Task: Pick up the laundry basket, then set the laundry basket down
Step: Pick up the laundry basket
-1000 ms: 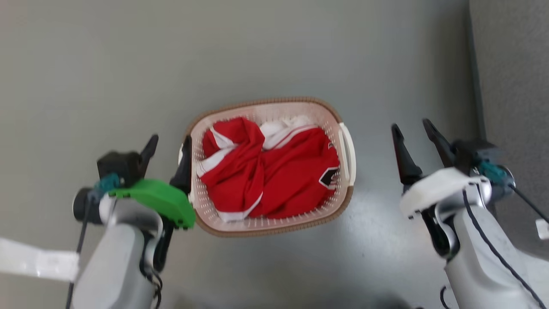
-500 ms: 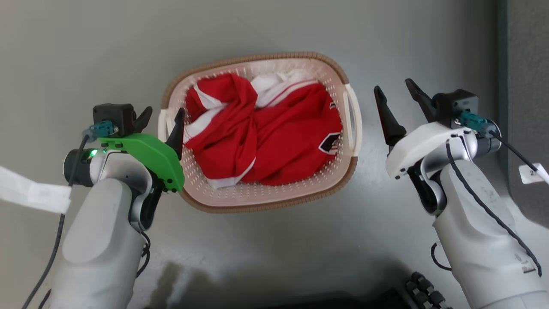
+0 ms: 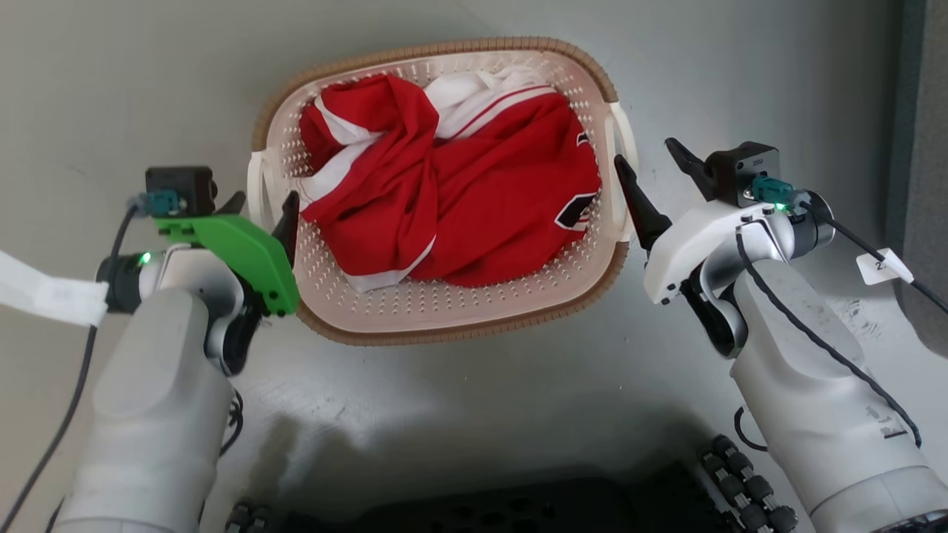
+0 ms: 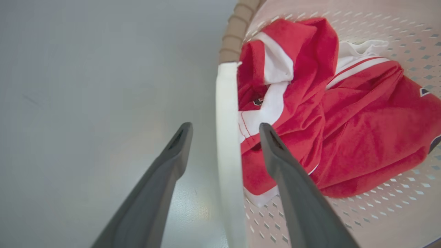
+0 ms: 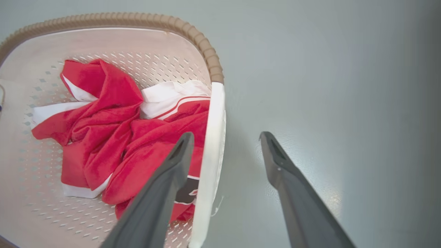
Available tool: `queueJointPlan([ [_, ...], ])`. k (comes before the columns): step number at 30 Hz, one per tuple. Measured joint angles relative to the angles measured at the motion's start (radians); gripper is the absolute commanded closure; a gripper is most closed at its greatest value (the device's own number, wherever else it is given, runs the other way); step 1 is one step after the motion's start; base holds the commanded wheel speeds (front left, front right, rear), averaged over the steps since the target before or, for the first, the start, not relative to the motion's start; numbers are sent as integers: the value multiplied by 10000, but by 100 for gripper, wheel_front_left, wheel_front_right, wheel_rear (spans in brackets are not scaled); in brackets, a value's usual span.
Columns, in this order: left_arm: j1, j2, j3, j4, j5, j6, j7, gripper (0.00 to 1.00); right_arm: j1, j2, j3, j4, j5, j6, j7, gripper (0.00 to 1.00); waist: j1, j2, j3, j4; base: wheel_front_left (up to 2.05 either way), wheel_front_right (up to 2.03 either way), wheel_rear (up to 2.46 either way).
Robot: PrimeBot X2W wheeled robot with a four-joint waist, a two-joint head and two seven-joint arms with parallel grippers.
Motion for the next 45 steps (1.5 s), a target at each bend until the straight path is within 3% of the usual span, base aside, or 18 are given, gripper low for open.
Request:
queueJointPlan([
  [11, -1176, 8, -27, 982, -102, -127, -12, 0, -862, -15, 420, 727, 397, 0, -2, 0, 0, 0, 593, 63, 0, 0, 0],
  [12, -1271, 10, -8, 1043, -153, -128, -12, 77, -937, -17, 472, 779, 476, 0, -2, 33, -1, 0, 632, 63, 0, 0, 0],
  [13, -1371, 4, -23, 1179, -207, -136, -8, 100, -1002, -13, 500, 834, 560, 2, -8, 100, -1, 0, 667, 61, 0, 0, 0],
  [33, -1964, -408, -192, 2560, -802, -314, -353, 100, -1576, 161, 876, 2065, 1365, 98, -364, 100, -2, 0, 520, 105, 0, 0, 0],
  [45, -1964, -646, -324, 3411, -1446, -314, 453, 100, -1575, 215, 1175, 3041, 2265, 276, -117, 100, -1, 0, -354, 16, 0, 0, 0],
])
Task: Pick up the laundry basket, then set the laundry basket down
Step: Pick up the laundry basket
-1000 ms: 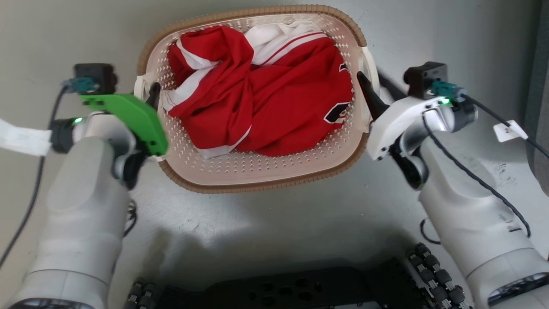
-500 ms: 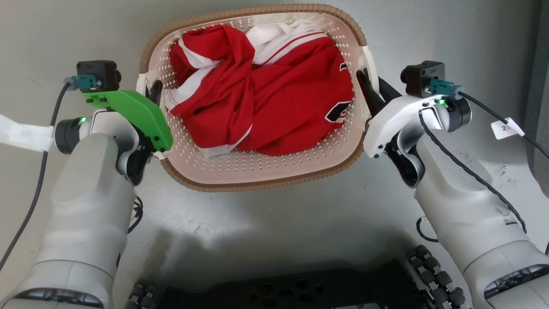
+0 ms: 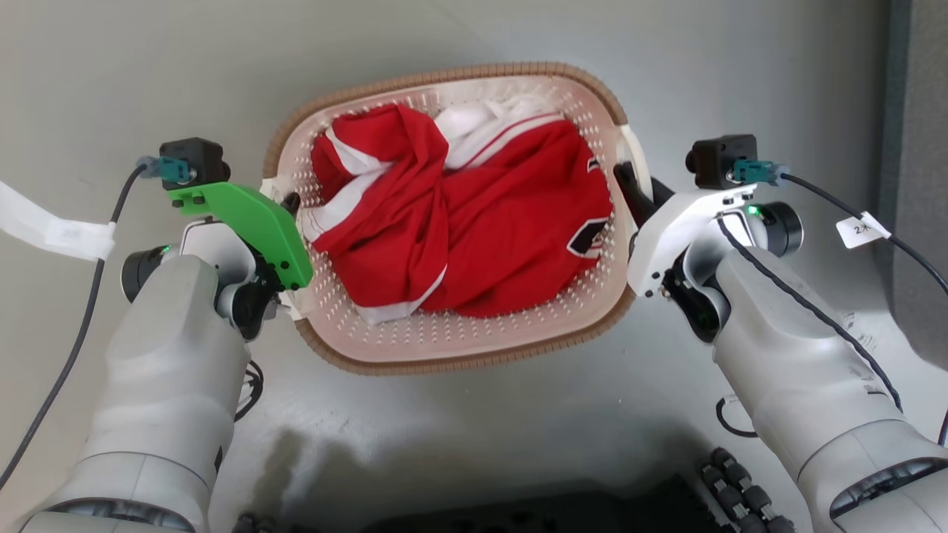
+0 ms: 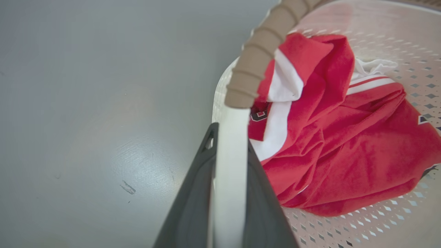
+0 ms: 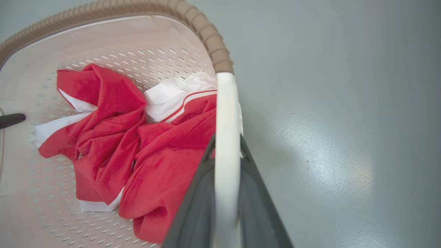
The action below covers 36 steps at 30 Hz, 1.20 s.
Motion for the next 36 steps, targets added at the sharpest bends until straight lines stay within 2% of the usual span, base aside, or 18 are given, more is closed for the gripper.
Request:
queueJointPlan([
  [13, 9, -44, -167, 435, -648, 0, 838, 100, 18, 36, 360, 805, 1085, 163, 1060, 100, 0, 0, -1287, -75, 0, 0, 0],
  [36, 935, -77, -326, 1055, -1653, 0, 2056, 100, 481, 77, 1112, 1505, 2429, 201, 3099, 100, 0, 0, -4067, -360, 0, 0, 0],
])
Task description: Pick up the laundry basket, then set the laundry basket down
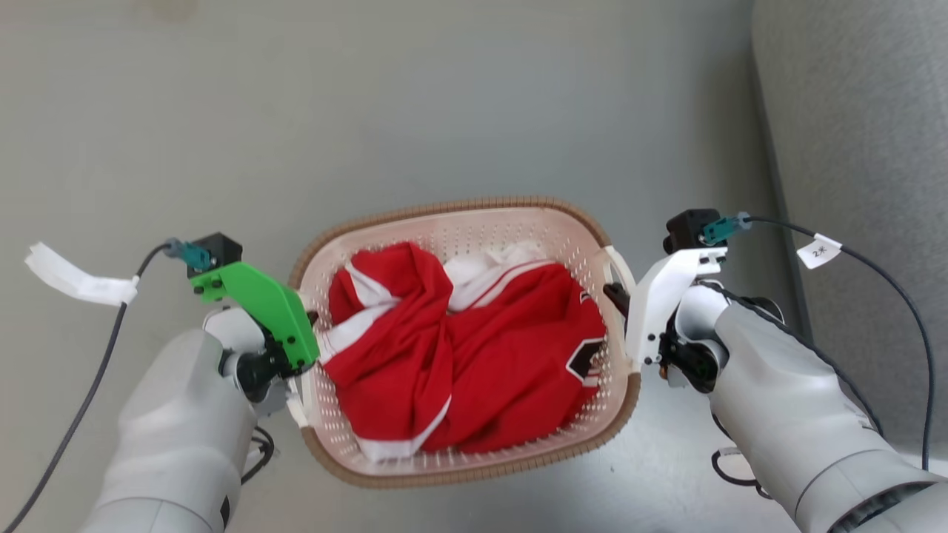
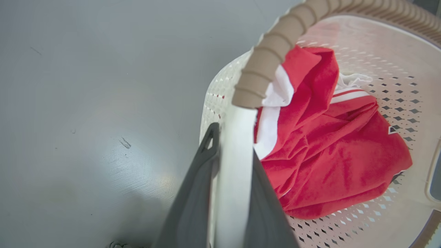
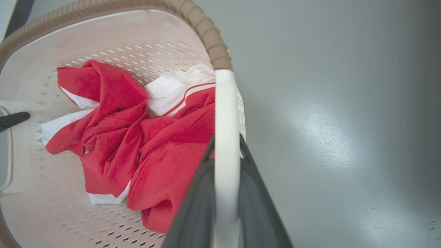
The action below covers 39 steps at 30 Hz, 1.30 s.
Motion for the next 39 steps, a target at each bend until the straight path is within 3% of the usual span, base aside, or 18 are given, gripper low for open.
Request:
queueJointPlan([
  [39, 1834, -46, -157, 546, -807, 2, 1179, 100, 1326, 111, 449, 652, 1647, 63, 2094, 100, 0, 0, -3870, -88, 0, 0, 0],
])
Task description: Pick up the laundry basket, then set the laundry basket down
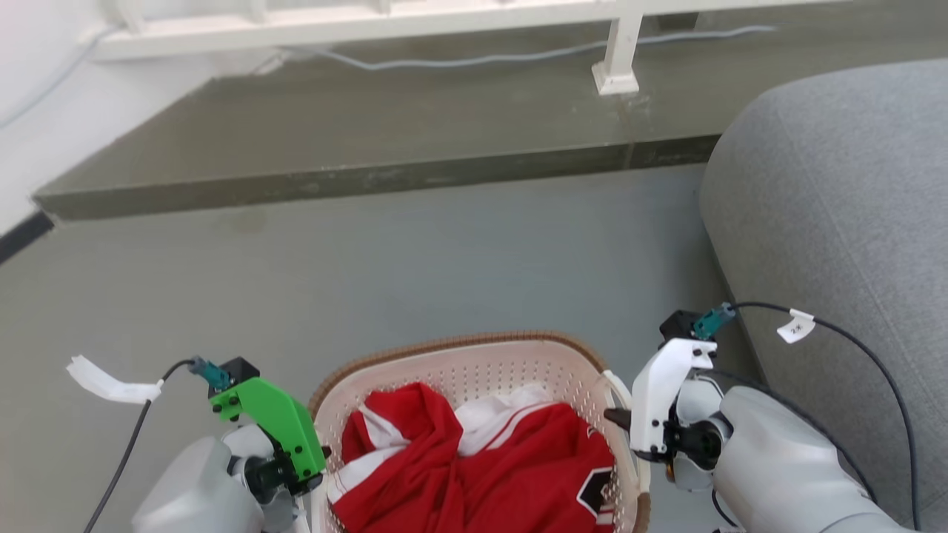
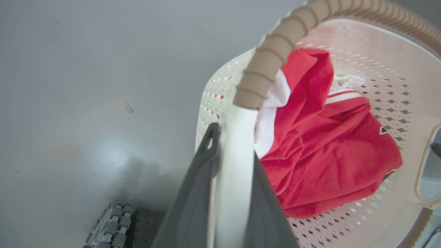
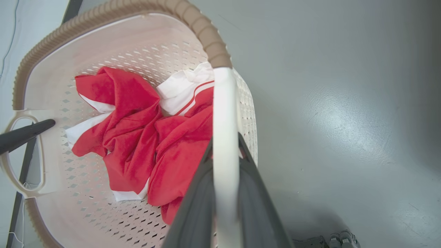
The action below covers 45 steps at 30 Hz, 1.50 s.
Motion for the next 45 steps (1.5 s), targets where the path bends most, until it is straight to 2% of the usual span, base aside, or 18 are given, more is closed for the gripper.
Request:
queueJointPlan([
  [15, 104, 13, -127, 10, -31, 0, 12, 100, 85, -2, 159, -2, 228, -23, 174, 100, 0, 0, -401, -54, 0, 0, 0],
  [45, 110, 88, -257, -148, -82, 0, 12, 100, 141, -48, 468, -196, 731, -207, 293, 100, 0, 0, -107, -43, 0, 0, 0],
])
